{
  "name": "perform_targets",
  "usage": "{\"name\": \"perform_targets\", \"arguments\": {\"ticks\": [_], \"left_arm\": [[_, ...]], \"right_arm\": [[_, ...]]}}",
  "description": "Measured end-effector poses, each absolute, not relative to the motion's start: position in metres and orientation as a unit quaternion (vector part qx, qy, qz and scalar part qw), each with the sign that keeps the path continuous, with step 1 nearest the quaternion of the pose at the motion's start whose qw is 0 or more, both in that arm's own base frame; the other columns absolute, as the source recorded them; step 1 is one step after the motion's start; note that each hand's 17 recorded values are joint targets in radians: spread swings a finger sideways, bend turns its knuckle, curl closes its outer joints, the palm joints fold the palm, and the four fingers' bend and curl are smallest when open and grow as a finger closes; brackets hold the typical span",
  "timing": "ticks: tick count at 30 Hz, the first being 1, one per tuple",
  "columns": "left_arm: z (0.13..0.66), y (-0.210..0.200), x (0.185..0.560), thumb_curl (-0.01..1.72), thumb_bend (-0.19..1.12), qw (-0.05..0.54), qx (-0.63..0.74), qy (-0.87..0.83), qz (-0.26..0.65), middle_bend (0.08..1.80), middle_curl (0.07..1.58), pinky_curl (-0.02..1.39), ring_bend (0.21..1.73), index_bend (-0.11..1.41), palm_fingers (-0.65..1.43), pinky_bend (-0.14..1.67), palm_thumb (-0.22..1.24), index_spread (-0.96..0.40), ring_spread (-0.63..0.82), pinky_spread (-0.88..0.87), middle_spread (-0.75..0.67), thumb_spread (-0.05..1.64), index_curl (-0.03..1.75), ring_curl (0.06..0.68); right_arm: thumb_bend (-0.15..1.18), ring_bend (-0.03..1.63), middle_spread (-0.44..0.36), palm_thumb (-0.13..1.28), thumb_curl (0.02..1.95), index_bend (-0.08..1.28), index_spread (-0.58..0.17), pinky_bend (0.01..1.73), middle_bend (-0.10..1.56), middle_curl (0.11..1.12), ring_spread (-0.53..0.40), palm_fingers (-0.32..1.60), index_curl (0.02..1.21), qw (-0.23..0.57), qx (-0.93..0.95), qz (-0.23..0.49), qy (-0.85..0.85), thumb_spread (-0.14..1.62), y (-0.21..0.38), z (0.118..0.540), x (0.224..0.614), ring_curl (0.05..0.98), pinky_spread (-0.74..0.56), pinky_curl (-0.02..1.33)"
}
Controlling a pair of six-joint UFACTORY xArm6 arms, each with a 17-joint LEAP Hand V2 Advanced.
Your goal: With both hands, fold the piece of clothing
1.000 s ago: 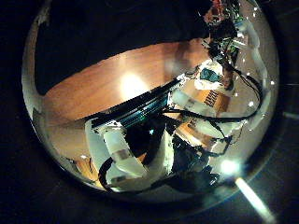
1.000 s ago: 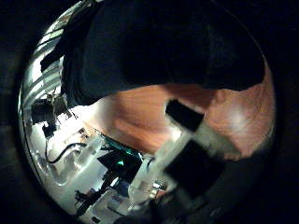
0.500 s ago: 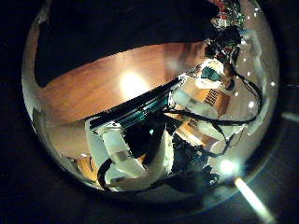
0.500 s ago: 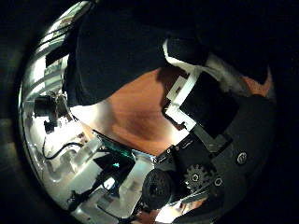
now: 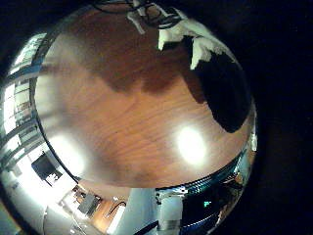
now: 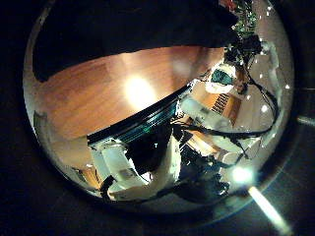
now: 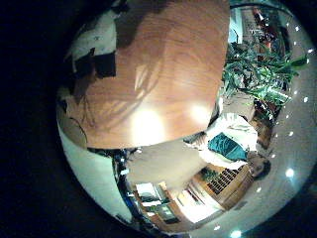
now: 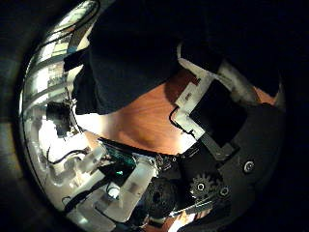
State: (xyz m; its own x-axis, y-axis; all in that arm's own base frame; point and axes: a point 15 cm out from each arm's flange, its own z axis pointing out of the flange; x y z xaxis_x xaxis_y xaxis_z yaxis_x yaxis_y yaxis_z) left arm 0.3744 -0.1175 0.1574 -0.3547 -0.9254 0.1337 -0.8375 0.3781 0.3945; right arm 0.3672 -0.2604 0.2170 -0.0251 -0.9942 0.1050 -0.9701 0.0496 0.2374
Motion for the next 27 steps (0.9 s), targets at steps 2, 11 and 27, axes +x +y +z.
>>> {"name": "perform_targets", "arguments": {"ticks": [2,11,27], "left_arm": [[0.164,-0.117,0.376,0.26,-0.02,0.164,0.543,-0.814,-0.125,0.18,0.29,0.36,0.68,0.17,0.03,0.44,0.14,-0.02,0.34,0.38,0.28,1.22,0.34,0.249],[0.212,-0.077,0.376,0.26,-0.02,0.144,0.575,-0.800,-0.096,0.18,0.30,0.36,0.70,0.17,0.05,0.45,0.14,-0.03,0.31,0.34,0.26,1.22,0.34,0.250],[0.221,0.063,0.322,0.26,-0.02,0.127,0.680,-0.719,-0.069,0.20,0.34,0.34,0.69,0.17,0.15,0.42,0.15,-0.04,0.22,0.27,0.18,1.22,0.34,0.243]], "right_arm": [[0.01,1.43,-0.141,1.02,0.65,1.03,-0.323,1.37,1.30,0.84,-0.215,0.99,0.95,0.117,0.697,-0.033,-0.707,1.21,-0.251,0.233,0.374,0.699,-0.17,0.75],[0.00,1.42,-0.140,1.05,0.69,1.04,-0.313,1.35,1.31,0.85,-0.220,1.00,0.97,0.086,0.746,0.001,-0.661,1.20,-0.159,0.312,0.385,0.719,-0.17,0.82],[-0.01,1.39,-0.137,1.05,0.78,1.05,-0.283,1.25,1.30,0.82,-0.215,1.09,0.95,0.087,0.847,0.008,-0.524,1.11,0.128,0.322,0.442,0.732,-0.18,0.92]]}}
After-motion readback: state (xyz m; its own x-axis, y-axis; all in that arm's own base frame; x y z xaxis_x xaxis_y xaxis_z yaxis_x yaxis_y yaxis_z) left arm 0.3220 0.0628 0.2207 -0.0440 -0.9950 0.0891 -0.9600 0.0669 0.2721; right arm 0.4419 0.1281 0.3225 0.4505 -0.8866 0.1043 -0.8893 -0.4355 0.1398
